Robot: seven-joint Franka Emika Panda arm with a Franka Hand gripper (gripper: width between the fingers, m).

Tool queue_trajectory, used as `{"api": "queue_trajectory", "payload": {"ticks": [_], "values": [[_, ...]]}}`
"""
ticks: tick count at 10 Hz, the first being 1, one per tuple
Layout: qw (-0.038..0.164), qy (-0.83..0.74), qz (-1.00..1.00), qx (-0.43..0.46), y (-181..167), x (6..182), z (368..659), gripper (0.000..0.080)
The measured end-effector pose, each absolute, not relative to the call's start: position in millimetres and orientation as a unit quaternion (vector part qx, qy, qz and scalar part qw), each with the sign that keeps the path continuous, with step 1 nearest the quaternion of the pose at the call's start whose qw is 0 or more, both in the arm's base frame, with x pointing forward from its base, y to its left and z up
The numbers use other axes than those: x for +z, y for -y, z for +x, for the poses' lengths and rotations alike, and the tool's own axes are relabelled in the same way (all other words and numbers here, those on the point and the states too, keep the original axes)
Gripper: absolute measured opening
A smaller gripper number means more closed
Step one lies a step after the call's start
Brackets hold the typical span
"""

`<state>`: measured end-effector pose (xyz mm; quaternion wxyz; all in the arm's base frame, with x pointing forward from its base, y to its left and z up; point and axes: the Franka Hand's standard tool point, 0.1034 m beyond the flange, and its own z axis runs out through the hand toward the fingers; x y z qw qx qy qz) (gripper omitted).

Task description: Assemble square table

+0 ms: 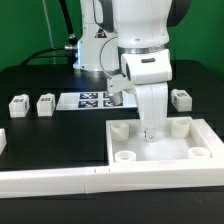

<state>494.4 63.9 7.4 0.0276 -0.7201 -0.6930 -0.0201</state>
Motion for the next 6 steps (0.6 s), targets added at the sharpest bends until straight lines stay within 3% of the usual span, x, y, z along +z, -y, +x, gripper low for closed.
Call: {"api": "queue_trajectory", "payload": {"ticks": [6], "values": [[0.008, 0.493, -0.87, -0.013, -112, 63.7, 469, 0.0649]]}}
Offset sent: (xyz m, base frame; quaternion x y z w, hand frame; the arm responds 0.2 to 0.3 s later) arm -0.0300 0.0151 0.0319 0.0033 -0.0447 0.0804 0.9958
